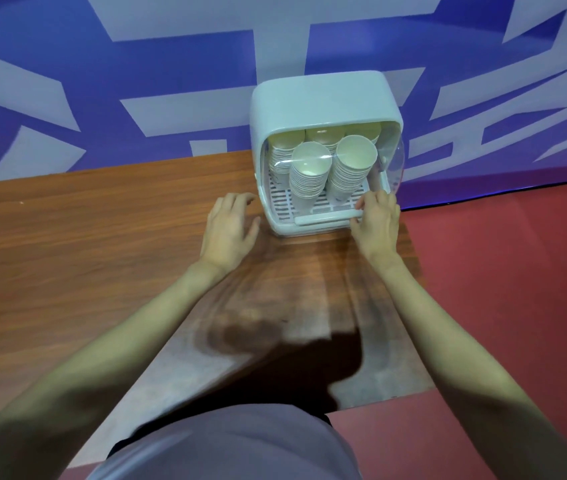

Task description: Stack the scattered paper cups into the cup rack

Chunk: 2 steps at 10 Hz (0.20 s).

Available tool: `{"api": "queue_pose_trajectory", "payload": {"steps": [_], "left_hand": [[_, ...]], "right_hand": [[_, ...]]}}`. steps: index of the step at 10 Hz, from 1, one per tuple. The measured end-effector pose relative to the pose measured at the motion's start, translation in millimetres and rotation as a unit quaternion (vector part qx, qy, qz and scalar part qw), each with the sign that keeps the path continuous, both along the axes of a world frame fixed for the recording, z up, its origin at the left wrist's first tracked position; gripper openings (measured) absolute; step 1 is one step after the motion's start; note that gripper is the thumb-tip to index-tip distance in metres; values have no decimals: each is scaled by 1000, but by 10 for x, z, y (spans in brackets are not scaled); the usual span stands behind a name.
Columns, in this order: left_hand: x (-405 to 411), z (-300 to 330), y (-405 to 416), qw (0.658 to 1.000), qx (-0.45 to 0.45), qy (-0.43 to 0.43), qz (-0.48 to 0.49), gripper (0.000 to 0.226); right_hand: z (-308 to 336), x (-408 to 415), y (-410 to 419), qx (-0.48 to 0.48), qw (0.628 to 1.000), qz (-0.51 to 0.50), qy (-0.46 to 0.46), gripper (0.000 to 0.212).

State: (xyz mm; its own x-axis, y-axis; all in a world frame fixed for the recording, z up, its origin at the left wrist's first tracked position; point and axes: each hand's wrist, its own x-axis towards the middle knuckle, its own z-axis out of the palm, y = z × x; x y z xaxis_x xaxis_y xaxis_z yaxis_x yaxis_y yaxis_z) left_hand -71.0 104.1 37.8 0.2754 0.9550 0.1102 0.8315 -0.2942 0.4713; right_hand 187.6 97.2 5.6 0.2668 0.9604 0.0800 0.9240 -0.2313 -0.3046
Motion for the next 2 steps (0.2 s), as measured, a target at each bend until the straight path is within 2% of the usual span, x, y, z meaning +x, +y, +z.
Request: {"api": "queue_pose_trajectory", "payload": {"steps": [2], "left_hand": [[-454, 80, -221, 998, -3, 4, 57, 39]], "right_hand": [[140, -175, -97, -8, 1000, 14, 11, 27]]}}
